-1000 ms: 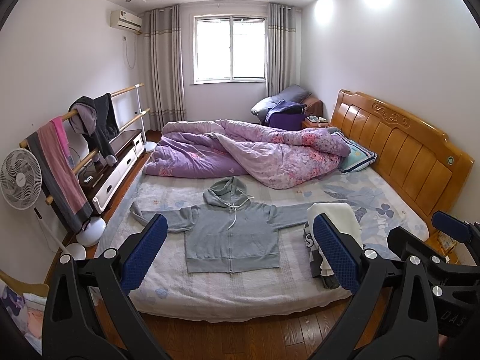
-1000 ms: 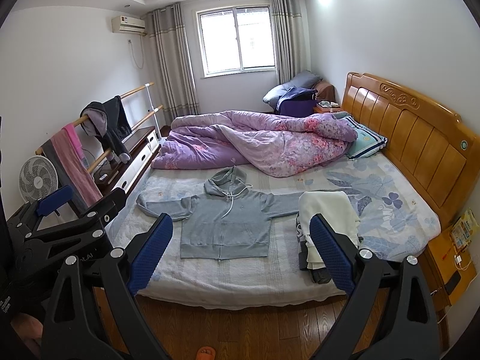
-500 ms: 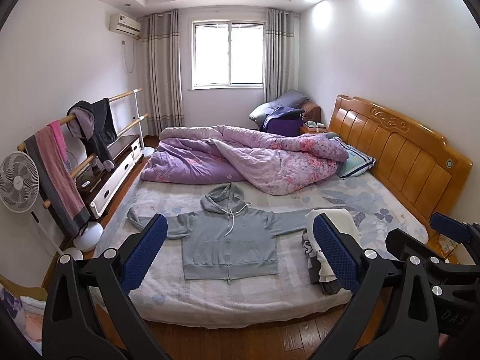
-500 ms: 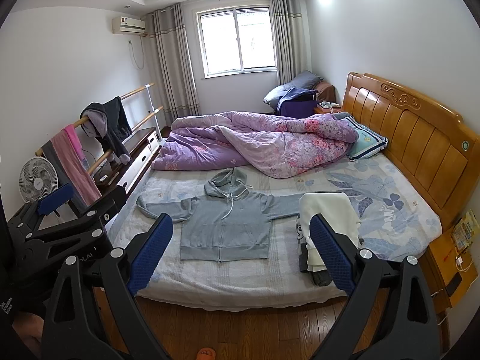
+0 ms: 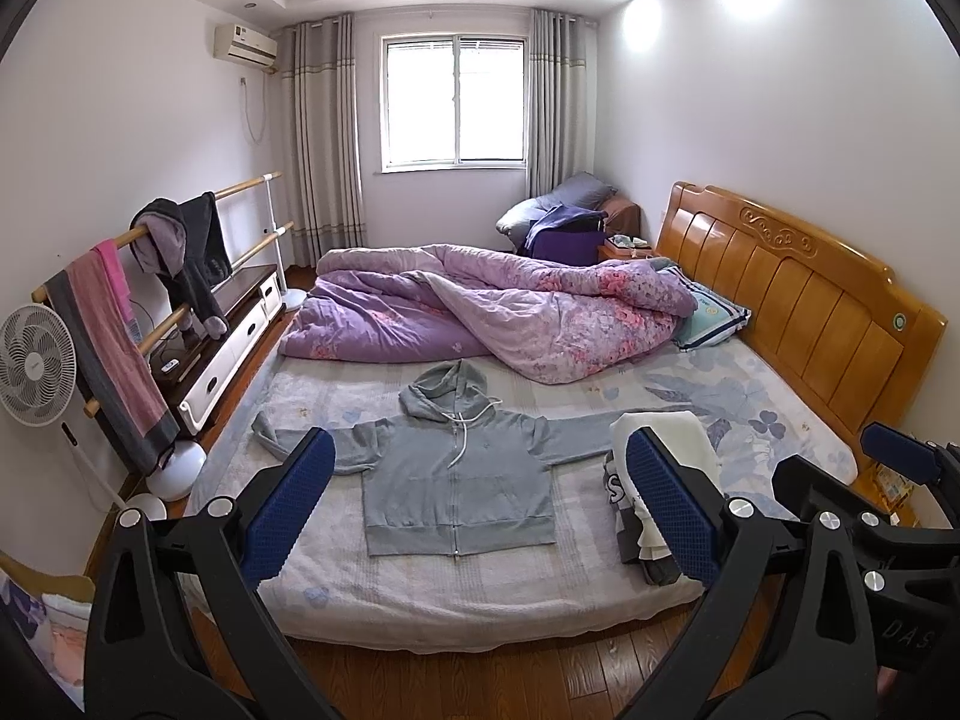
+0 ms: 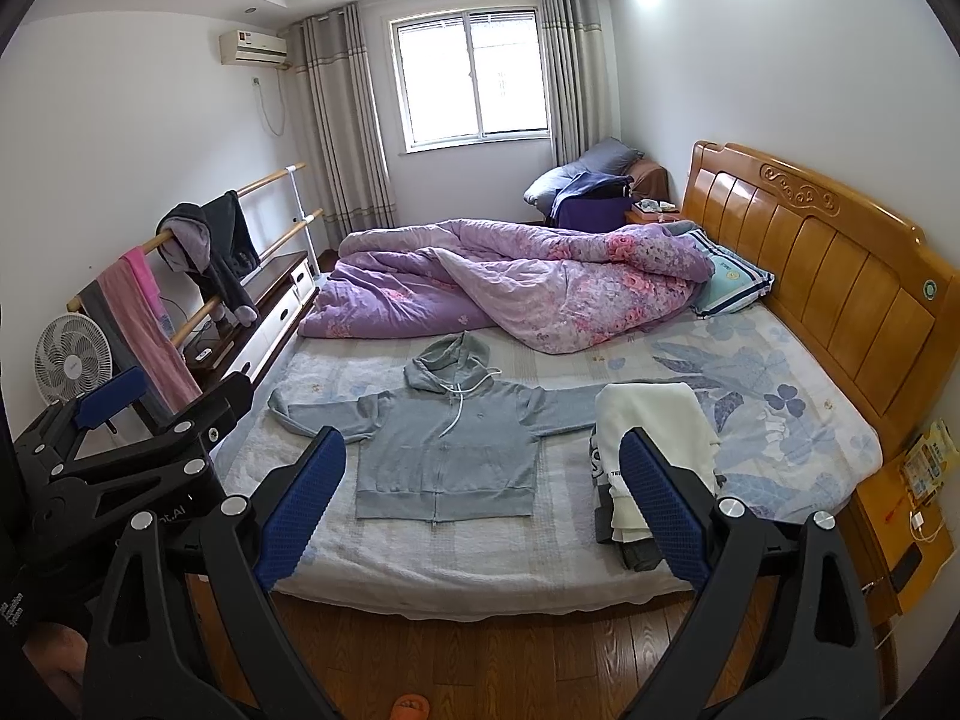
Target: Fold large clothes
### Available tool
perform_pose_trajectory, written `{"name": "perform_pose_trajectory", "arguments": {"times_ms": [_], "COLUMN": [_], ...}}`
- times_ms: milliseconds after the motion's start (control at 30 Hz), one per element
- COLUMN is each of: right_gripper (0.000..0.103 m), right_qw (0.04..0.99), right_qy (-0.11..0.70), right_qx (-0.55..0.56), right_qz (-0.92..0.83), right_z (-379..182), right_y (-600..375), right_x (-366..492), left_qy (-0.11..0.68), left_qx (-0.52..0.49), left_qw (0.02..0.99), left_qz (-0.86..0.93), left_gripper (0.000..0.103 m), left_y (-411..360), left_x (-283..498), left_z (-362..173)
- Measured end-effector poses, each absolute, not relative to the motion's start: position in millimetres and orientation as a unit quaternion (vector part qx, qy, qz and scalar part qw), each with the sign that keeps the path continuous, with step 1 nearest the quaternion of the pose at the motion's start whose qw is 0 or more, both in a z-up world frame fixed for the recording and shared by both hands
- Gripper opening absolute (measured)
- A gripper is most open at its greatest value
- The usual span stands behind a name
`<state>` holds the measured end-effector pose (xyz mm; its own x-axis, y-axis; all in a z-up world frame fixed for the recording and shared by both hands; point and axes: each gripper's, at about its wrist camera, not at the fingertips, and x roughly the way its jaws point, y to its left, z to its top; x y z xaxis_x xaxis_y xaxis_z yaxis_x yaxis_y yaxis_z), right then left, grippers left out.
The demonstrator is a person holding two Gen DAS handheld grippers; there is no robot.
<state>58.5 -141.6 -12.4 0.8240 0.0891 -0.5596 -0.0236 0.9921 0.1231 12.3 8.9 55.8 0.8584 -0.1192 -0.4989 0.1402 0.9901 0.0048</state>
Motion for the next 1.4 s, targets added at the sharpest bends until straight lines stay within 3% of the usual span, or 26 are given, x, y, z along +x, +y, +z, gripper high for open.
{"name": "perform_pose_trajectory", "arguments": {"times_ms": [1400], "right_gripper": [0.089], "right_qw": [0.951], "right_qy": [0.301], "right_qx": [0.056], "right_qz": [0.027], "right_z": [-12.8], "right_y": [-140.6], "right_x": [63.2], "left_qy": [0.266], "left_qx": [0.021], "left_qw": [0.961], "left_qz": [-0.072], "left_gripper": [0.098], "left_y": [14.6], "left_x": [17.9], "left_z": [52.1]}}
